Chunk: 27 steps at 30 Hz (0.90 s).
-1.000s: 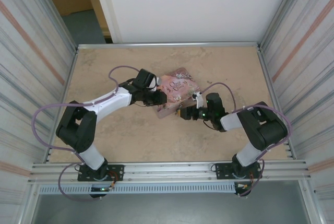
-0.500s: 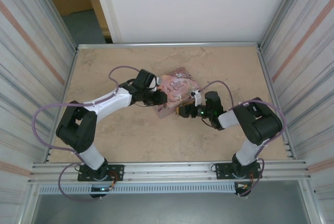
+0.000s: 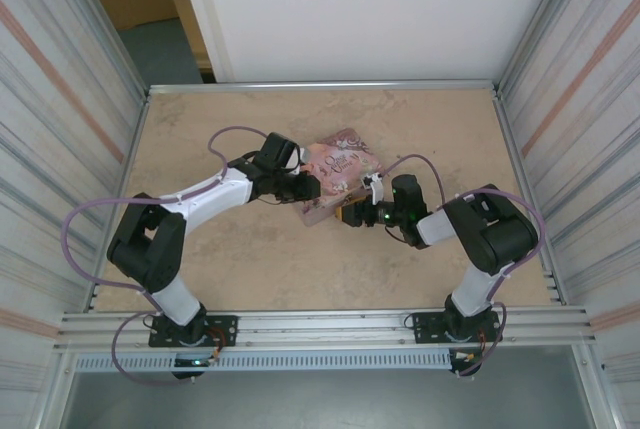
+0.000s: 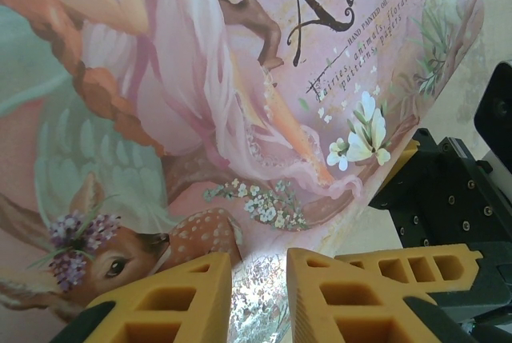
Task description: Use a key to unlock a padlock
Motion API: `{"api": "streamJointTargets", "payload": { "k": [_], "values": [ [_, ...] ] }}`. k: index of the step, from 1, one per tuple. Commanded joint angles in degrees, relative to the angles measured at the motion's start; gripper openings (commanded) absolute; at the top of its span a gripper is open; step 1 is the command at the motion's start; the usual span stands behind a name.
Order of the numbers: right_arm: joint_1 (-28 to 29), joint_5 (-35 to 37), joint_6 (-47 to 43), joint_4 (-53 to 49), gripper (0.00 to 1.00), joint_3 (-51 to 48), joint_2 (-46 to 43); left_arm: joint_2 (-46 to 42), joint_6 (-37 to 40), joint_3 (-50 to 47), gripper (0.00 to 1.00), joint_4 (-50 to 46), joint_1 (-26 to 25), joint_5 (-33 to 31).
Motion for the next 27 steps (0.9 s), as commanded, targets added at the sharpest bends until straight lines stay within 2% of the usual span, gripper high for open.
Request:
{"api": "streamJointTargets", "payload": {
  "k": [1, 11, 27],
  "values": [
    [0.28, -2.47, -2.03, 2.6, 0.54, 1.14, -0.01, 1.75, -0.25, -2.01, 0.25, -2.52, -0.54, -1.48],
    [0.28, -3.57, -3.02, 2.74, 0.43, 0.24, -0.68, 1.3, -0.17, -2.55, 0.25, -2.78, -0.54, -1.79],
    [0.01, -1.82, -3.18, 0.91, 0.18, -0.04, -1.11, 0.83, -0.27, -3.13, 0.25, -2.54, -0.54, -2.05]
  ]
}}
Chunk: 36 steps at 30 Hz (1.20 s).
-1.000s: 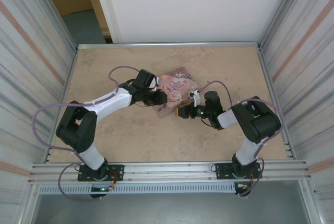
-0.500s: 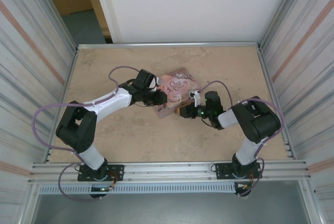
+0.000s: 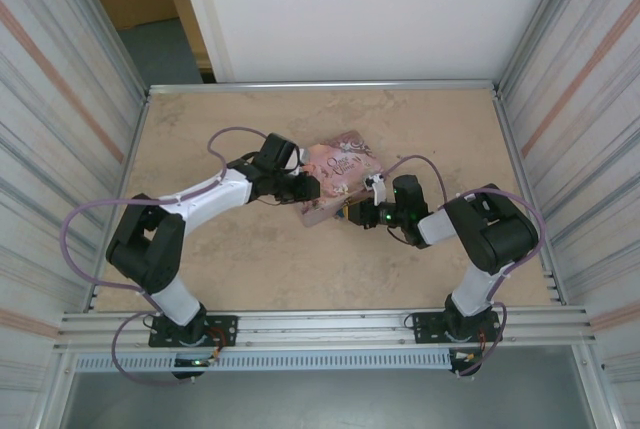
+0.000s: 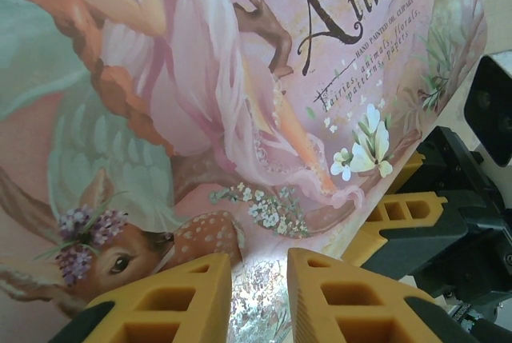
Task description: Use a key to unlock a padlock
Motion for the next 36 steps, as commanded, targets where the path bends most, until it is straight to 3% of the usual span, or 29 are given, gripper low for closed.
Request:
{"api": "streamJointTargets", "payload": {
  "k": [1, 12, 36],
  "values": [
    [0.71, -3.32, -1.72, 3.57, 0.17, 0.03, -1.21, 1.24, -0.28, -2.4, 0.25, -2.87, -0.56, -2.06],
    [0.41, -2.06, -0.45, 3.49, 0.0, -0.3, -1.89, 0.84, -0.51, -2.87, 0.25, -2.8, -0.56, -2.27],
    [-1.41, 3.13, 15.68, 16.04, 0.0, -5.96, -2.0, -2.65, -2.59, -6.35, 0.26, -1.75, -2.07, -2.55]
  ]
}}
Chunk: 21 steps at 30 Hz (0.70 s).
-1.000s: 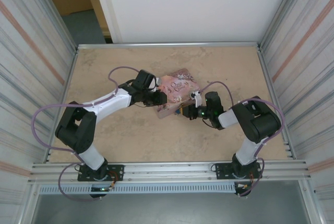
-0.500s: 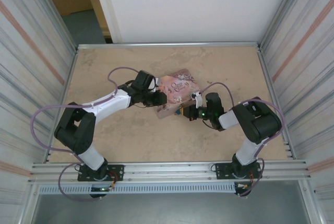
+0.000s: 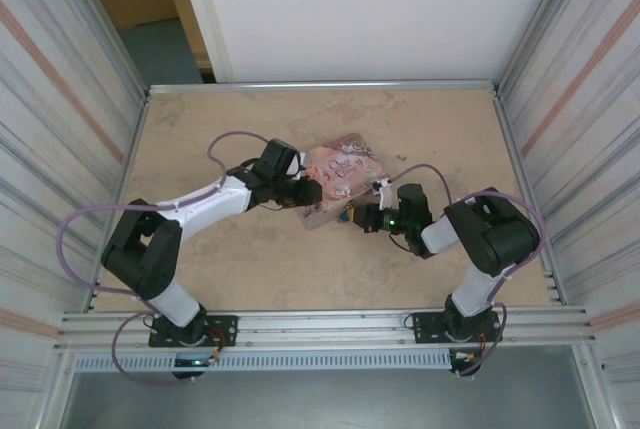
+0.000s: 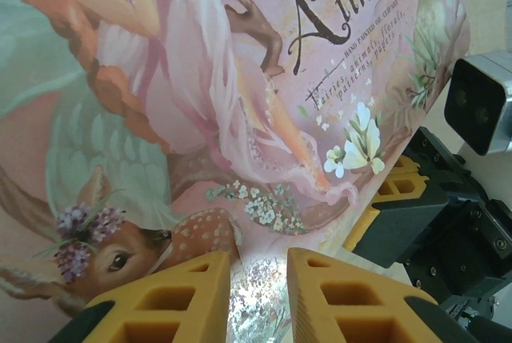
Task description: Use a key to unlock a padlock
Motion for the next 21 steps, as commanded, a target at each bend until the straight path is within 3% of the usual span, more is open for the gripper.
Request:
{"api": "streamJointTargets", "payload": {
  "k": [1, 21],
  "values": [
    [-1.28, -0.17, 5.78, 8.33, 0.0, -0.23, -0.92, -0.42, -0.92, -3.01, 0.26, -5.55, -0.25, -1.8],
    [-3.91, -0.83, 13.29, 12.71, 0.0, -0.6, 0.87, -2.18, -1.89, -5.41, 0.26, -4.85, -0.38, -1.54]
  ]
}}
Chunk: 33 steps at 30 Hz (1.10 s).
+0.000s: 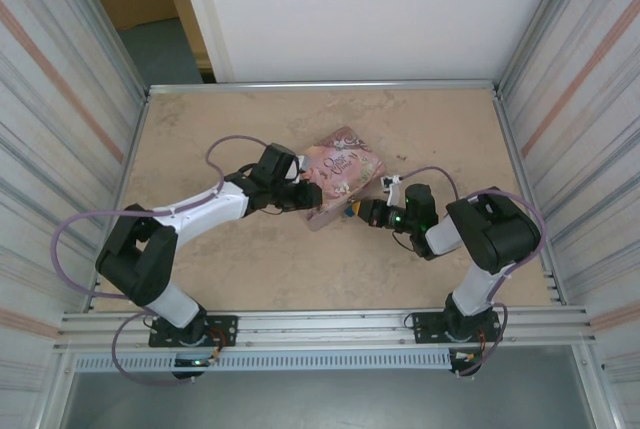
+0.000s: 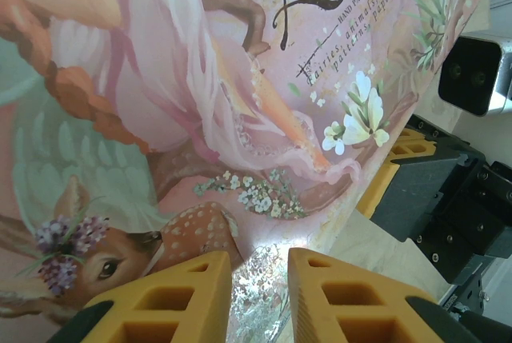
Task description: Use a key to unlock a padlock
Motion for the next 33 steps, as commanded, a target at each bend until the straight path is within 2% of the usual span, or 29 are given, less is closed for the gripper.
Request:
{"api": "streamJointTargets", "payload": {
  "k": [1, 11, 33],
  "values": [
    [-1.14, -0.04, 3.21, 6.75, 0.0, 0.99, 0.18, -0.09, -0.59, -2.26, 0.26, -7.6, -0.07, -1.49],
    [-0.73, 1.66, 12.36, 3.3, 0.0, 2.63, 1.0, 1.11, -0.43, -0.6, 0.32, -7.69, -0.86, -1.19],
    [-3.28, 4.65, 17.1, 2.07, 0.0, 1.83, 1.28, 0.87, -0.32, -0.48, 0.36, -8.22, -0.89, -1.92]
  ]
}}
